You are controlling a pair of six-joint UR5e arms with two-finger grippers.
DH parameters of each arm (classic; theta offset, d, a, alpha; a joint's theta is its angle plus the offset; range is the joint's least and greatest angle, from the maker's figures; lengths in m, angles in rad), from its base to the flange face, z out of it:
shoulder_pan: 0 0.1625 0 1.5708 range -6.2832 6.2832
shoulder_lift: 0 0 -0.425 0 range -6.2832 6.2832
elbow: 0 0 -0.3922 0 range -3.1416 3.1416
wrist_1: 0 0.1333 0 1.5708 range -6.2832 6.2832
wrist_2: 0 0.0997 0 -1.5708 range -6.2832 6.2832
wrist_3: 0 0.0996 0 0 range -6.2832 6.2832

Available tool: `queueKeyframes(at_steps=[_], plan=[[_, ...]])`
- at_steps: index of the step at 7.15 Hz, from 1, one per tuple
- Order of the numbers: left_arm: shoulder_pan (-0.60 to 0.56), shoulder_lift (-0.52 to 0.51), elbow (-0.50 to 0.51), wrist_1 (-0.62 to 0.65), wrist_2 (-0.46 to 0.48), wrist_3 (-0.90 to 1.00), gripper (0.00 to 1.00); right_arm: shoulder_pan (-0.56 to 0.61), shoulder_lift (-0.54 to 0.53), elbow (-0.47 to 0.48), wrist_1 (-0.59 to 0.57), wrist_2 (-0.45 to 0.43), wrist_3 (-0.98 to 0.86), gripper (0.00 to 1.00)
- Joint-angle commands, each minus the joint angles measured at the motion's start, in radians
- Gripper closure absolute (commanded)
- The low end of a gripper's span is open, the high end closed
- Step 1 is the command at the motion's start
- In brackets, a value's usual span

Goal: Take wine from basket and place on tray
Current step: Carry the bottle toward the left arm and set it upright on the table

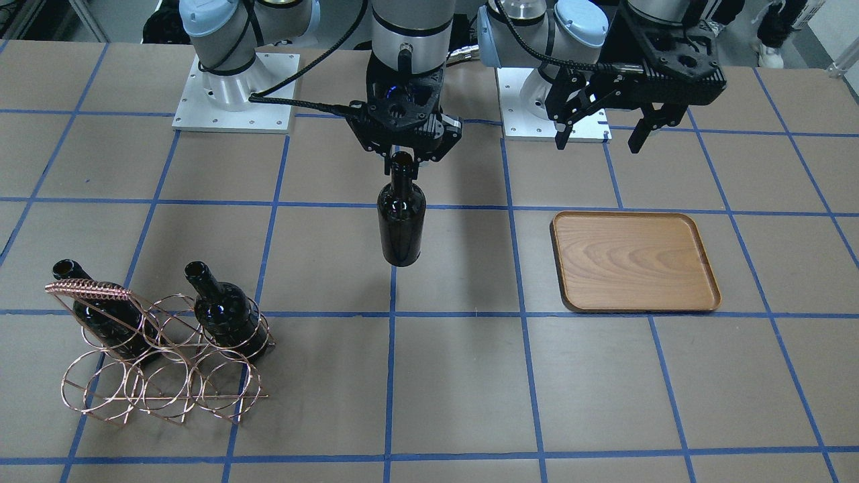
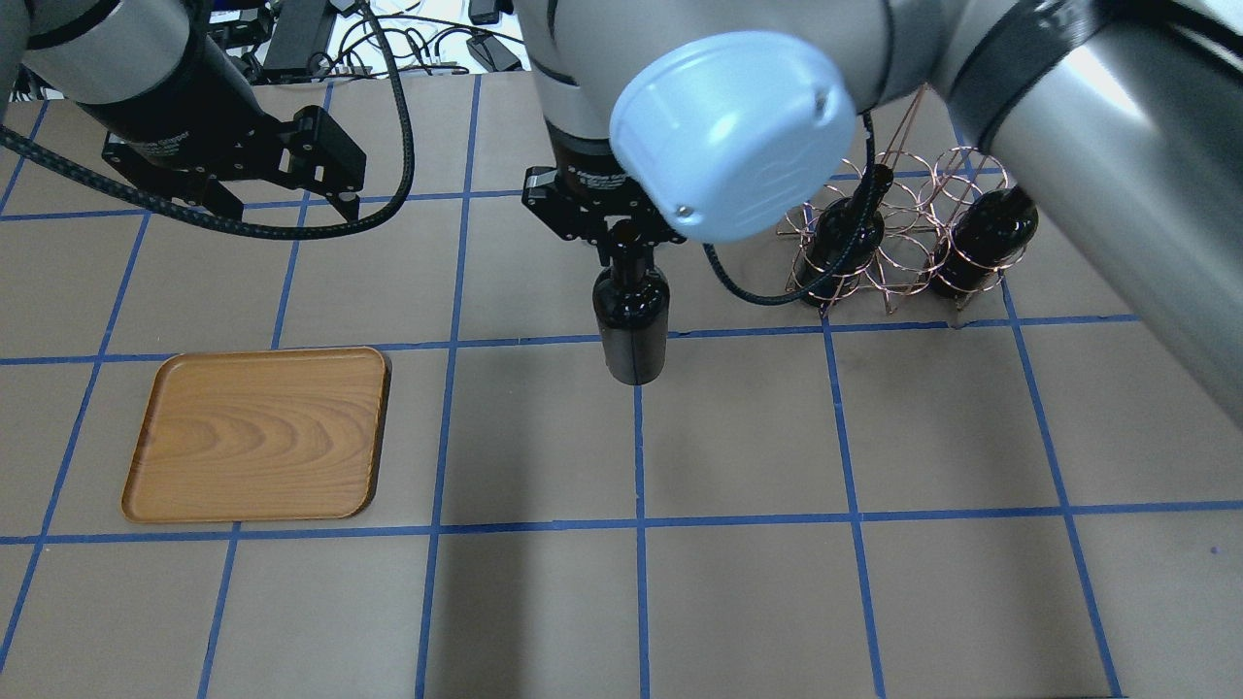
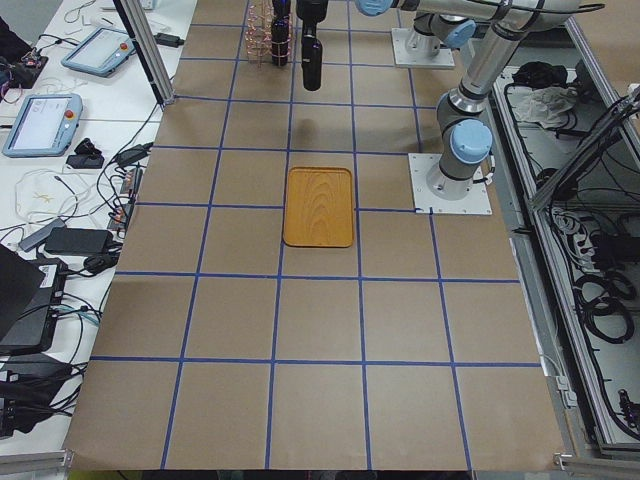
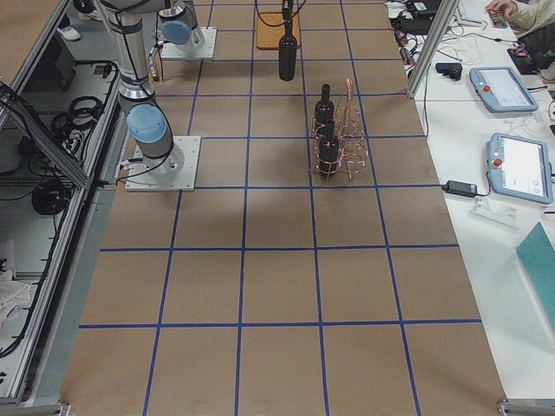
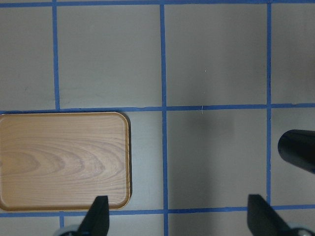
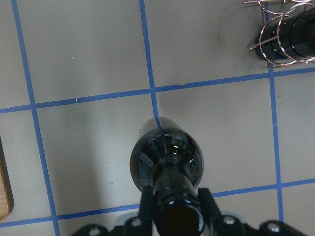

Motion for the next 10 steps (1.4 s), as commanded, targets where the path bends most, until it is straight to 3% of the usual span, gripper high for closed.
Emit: queueKeyframes(at_steps=[1,3,6,7,8,9,10], plan=[[0.000,0.000,-0.002,-0.002,0.000,-0.001,0.00,0.025,0.046,0.011,-0.083,0.009,0.045,0.89],[0.000,0.000,-0.003,-0.002,0.000,-0.001,0.00,0.048,0.095,0.015,-0.146,0.007,0.067,0.88],[0.000,0.000,-0.006,-0.002,0.002,-0.001,0.00,0.057,0.116,0.017,-0.149,0.009,0.071,0.85],[-0.002,0.000,-0.006,-0.004,0.002,-0.001,0.00,0.057,0.118,0.033,-0.152,0.006,0.052,0.73],[0.000,0.006,-0.011,-0.004,0.002,-0.001,0.00,0.057,0.120,0.041,-0.158,0.009,0.062,0.53],[0.000,0.006,-0.014,-0.002,0.002,-0.001,0.00,0.056,0.109,0.034,-0.159,0.007,0.058,0.42],[-0.002,0.006,-0.014,-0.002,0.002,-0.001,0.00,0.044,0.088,0.021,-0.198,0.021,0.053,0.00]])
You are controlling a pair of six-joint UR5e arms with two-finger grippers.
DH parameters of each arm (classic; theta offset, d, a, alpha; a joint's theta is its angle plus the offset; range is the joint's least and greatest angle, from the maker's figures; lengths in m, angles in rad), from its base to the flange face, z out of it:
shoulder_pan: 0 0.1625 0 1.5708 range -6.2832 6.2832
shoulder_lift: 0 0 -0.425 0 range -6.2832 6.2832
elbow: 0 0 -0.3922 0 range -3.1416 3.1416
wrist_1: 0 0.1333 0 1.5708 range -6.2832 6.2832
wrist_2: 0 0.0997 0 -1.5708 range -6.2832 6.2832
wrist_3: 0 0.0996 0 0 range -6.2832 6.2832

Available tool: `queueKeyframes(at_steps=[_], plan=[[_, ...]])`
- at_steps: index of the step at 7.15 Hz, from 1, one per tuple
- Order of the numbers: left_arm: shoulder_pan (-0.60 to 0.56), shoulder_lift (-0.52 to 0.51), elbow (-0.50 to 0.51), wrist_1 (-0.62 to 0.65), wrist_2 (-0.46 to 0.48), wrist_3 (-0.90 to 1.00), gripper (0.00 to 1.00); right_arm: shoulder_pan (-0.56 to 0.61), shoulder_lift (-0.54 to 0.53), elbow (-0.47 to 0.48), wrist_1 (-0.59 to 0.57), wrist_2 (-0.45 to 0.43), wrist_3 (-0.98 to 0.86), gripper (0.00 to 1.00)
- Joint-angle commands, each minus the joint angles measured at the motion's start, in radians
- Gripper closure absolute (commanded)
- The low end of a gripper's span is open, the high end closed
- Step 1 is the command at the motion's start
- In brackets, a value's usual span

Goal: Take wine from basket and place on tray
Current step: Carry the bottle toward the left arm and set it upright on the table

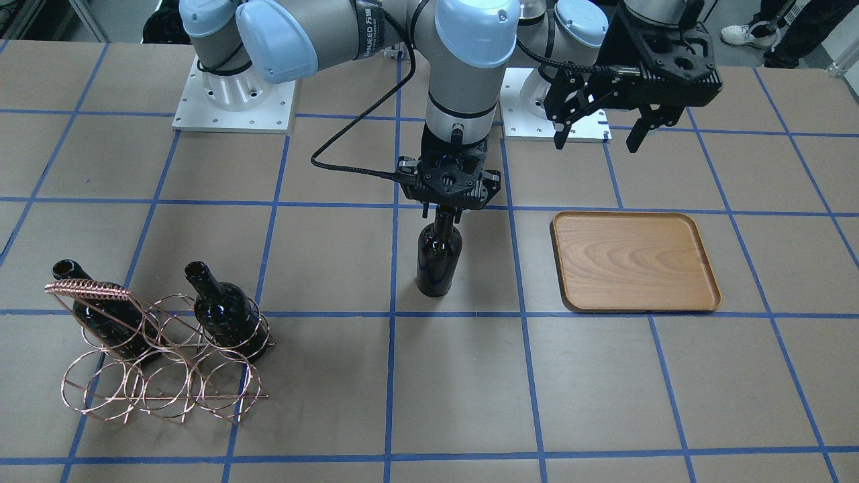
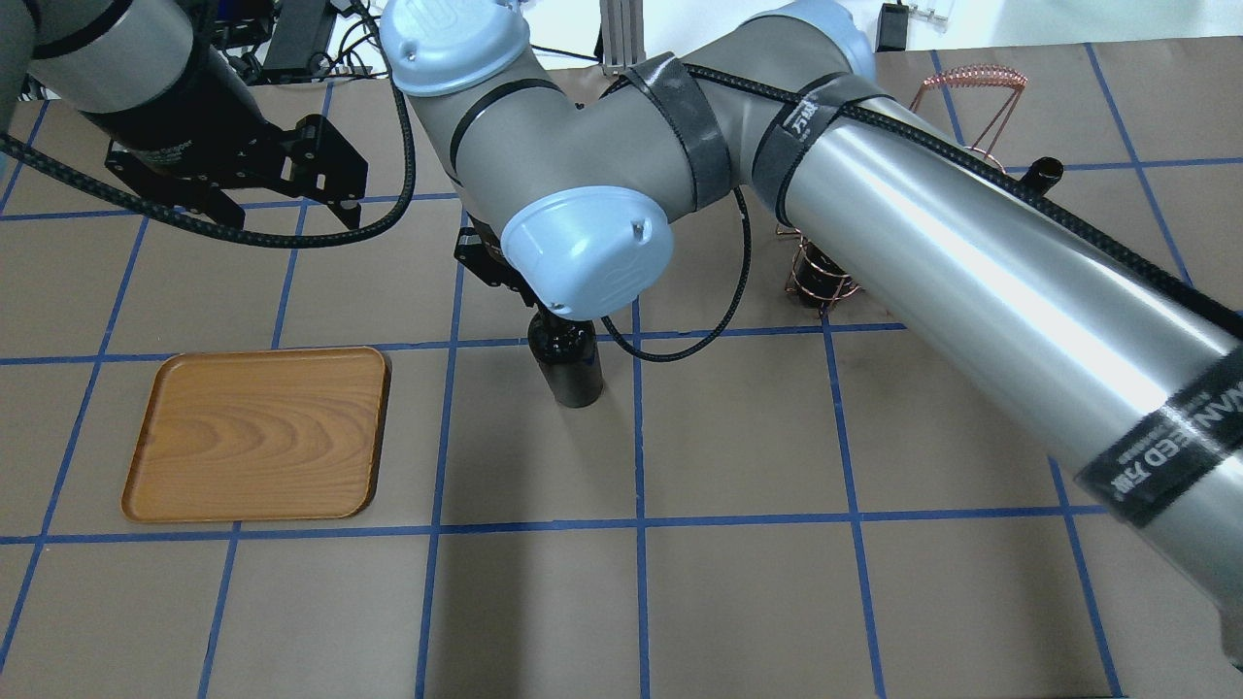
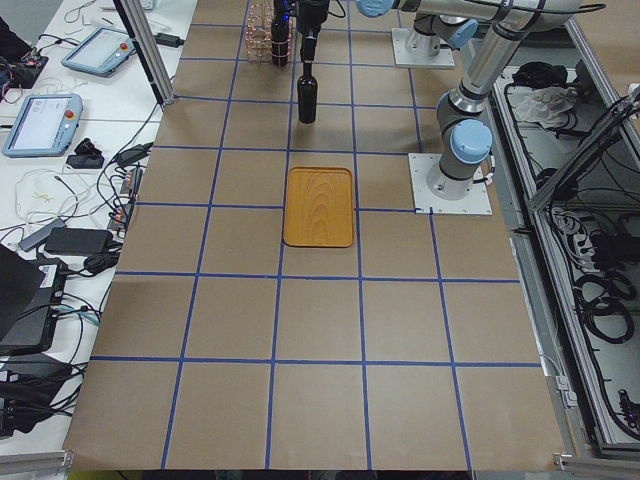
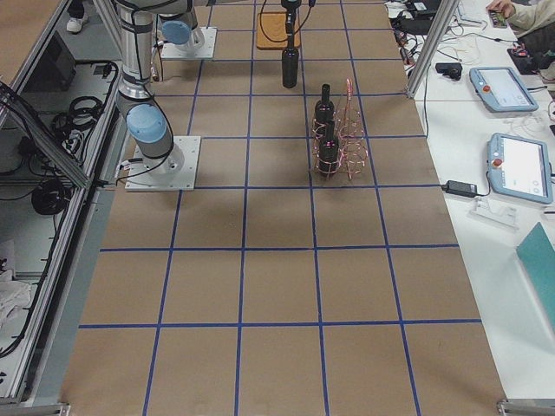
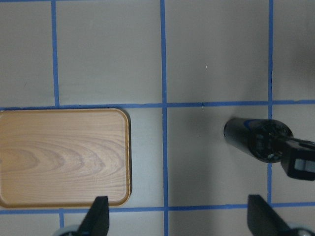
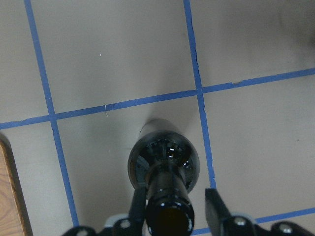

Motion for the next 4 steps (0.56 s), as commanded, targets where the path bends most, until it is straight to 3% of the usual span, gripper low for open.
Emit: queueKeyframes(at_steps=[1,2,4], plan=[[-0.003,0.001,-0.001,0.002,0.000,-0.008,0.00,-0.028,-0.045,-0.010,-0.022,0.057,-0.008,0.00],[-0.007,-0.010,-0.001,0.000,0.000,-0.014,0.00,-0.074,-0.097,-0.015,-0.013,0.061,-0.027,0.00],[-0.033,-0.038,0.002,0.017,-0.018,-0.188,0.00,-0.227,-0.189,-0.012,0.134,0.027,-0.355,0.00]])
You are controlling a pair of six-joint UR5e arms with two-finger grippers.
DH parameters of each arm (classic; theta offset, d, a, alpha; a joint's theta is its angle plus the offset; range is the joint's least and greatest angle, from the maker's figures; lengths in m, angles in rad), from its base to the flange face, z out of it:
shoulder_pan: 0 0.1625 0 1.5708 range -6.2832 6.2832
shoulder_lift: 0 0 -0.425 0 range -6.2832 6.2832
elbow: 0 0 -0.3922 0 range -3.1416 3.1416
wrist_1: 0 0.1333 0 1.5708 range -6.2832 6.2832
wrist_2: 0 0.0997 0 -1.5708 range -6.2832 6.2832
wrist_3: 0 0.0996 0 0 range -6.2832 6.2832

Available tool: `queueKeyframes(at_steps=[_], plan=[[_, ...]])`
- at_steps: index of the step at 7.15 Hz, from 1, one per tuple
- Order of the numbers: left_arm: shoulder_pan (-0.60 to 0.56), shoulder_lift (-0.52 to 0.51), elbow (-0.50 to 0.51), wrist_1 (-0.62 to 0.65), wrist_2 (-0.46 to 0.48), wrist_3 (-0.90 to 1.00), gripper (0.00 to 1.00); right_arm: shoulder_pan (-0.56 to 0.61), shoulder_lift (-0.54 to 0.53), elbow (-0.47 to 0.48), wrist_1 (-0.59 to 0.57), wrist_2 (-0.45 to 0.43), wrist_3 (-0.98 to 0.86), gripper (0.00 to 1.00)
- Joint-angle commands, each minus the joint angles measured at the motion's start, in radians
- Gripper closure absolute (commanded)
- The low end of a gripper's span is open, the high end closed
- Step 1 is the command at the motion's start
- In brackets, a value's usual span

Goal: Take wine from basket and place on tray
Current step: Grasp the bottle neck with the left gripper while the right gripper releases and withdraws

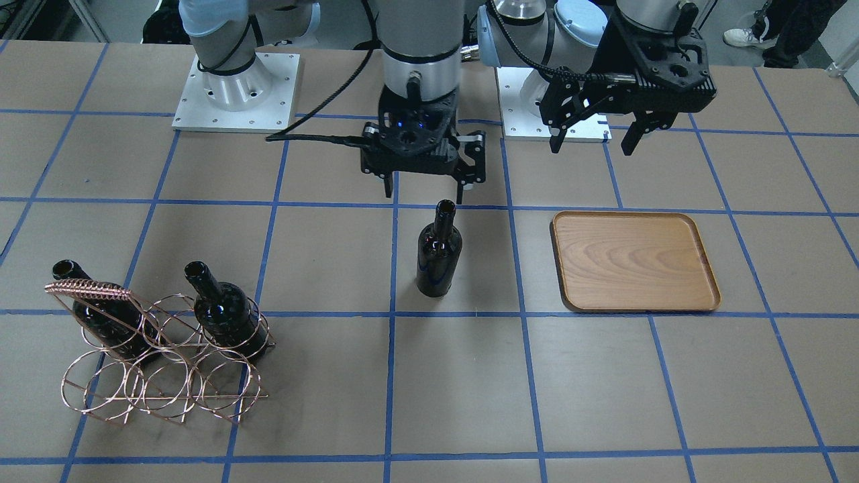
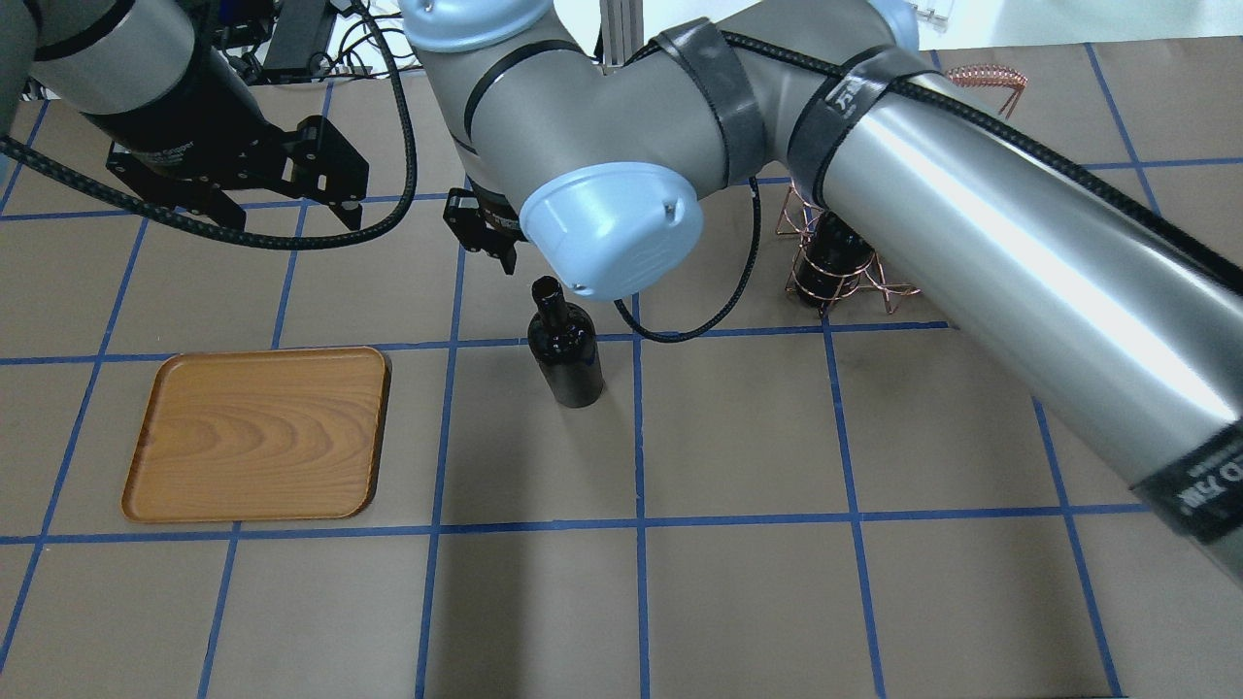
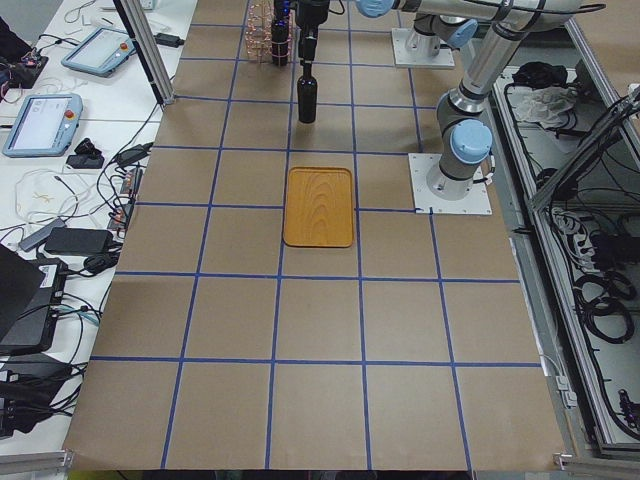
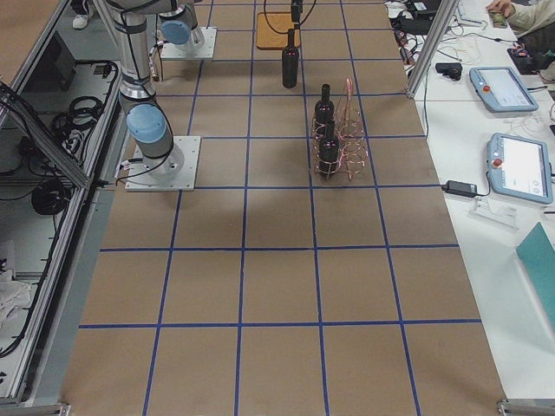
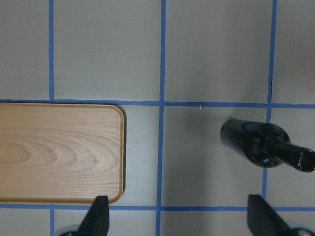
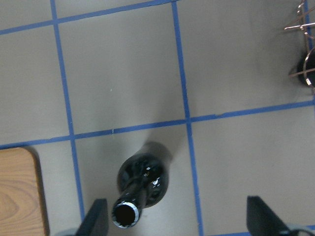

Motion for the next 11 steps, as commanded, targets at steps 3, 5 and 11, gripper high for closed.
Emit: queueKeyframes(at_steps=[3,5,11], plan=[[-0.213,-0.117,0.002,0.118,-0.007,-0.270,0.00,-0.269,-0.140,0.026,0.213,-0.013,-0.408,0.00],[-0.279,-0.196,-0.003,0.125,0.000,-0.263,0.00,-0.283,-0.153,0.065,0.194,-0.016,-0.425,0.00],[-0.281,-0.262,-0.052,0.163,-0.009,-0.239,0.35,-0.283,-0.165,0.112,0.141,-0.019,-0.445,0.00]])
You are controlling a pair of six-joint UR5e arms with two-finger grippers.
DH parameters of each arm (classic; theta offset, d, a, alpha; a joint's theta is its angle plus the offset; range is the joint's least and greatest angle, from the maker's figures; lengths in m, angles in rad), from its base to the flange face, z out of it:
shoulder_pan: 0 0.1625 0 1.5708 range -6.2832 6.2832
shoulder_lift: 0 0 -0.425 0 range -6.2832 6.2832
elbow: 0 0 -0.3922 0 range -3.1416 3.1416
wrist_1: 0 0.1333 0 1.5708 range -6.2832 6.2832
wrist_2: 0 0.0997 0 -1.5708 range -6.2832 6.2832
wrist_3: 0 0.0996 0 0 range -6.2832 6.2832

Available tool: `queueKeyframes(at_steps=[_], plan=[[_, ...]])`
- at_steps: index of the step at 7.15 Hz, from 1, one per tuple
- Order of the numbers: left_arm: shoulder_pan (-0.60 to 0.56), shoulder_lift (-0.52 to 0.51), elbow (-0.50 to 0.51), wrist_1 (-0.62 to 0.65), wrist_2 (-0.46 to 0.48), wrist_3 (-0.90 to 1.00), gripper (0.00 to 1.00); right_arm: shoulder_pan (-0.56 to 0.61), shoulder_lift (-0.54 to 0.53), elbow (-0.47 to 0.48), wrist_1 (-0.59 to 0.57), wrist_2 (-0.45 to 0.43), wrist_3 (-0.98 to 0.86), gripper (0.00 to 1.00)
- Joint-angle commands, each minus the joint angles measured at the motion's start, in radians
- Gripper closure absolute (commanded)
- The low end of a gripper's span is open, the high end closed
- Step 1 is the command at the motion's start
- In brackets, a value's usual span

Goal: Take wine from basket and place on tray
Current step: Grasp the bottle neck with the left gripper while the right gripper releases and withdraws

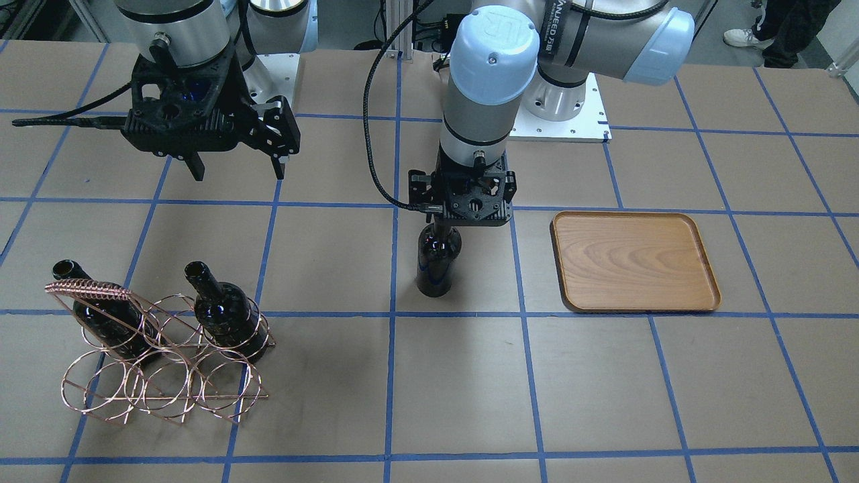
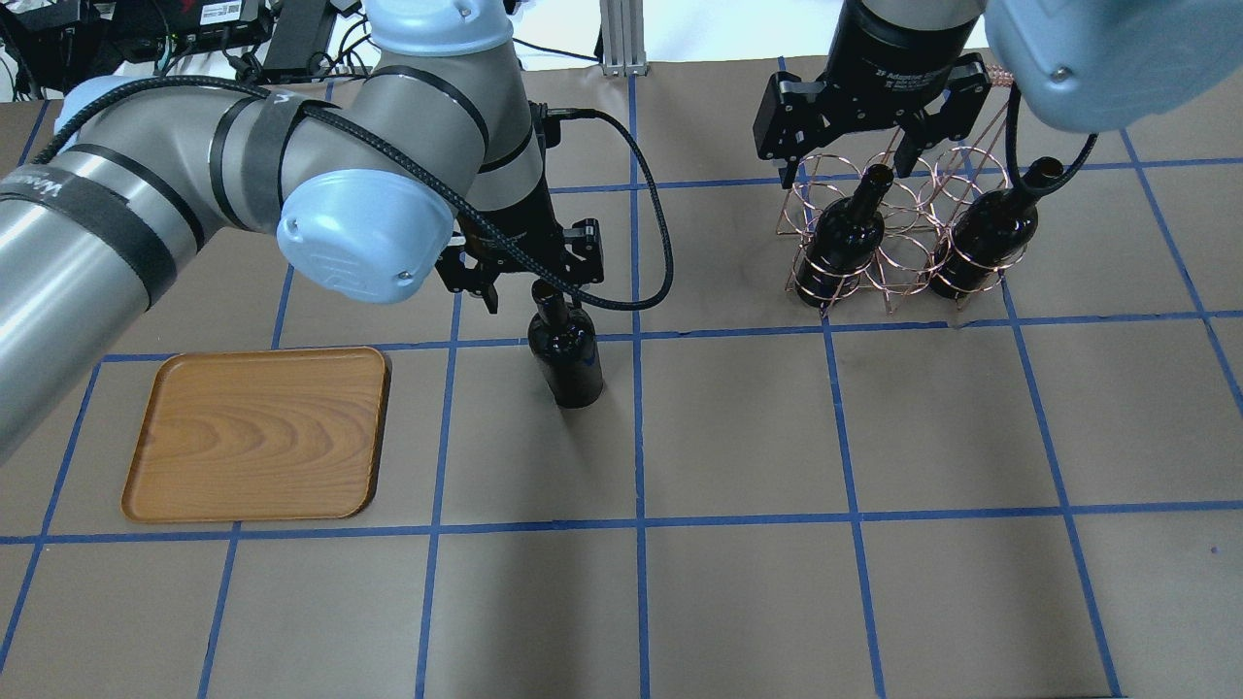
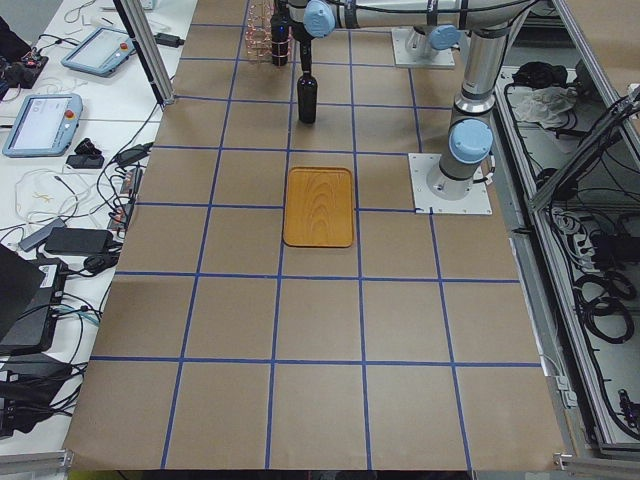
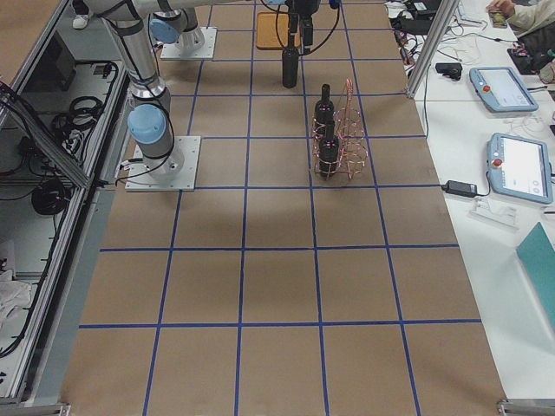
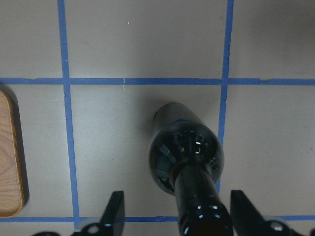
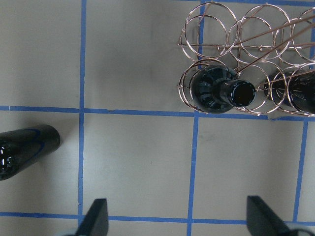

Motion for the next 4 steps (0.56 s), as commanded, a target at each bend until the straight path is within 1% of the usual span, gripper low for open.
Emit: queueKeyframes(at_steps=[1,2,3,4], plan=[[0.000,-0.002,-0.002,0.001,-0.005,-0.013,0.42,0.000,-0.012,0.028,0.000,-0.001,-0.020,0.00],[0.000,-0.002,-0.002,0.001,-0.008,-0.022,0.48,0.000,-0.018,0.045,0.002,-0.003,-0.022,0.00],[0.000,0.003,-0.001,0.001,-0.010,-0.024,0.59,0.001,-0.032,0.062,-0.001,-0.003,-0.030,0.00],[0.003,0.010,-0.001,0.001,-0.022,-0.024,0.67,0.001,-0.033,0.071,-0.001,-0.003,-0.030,0.00]])
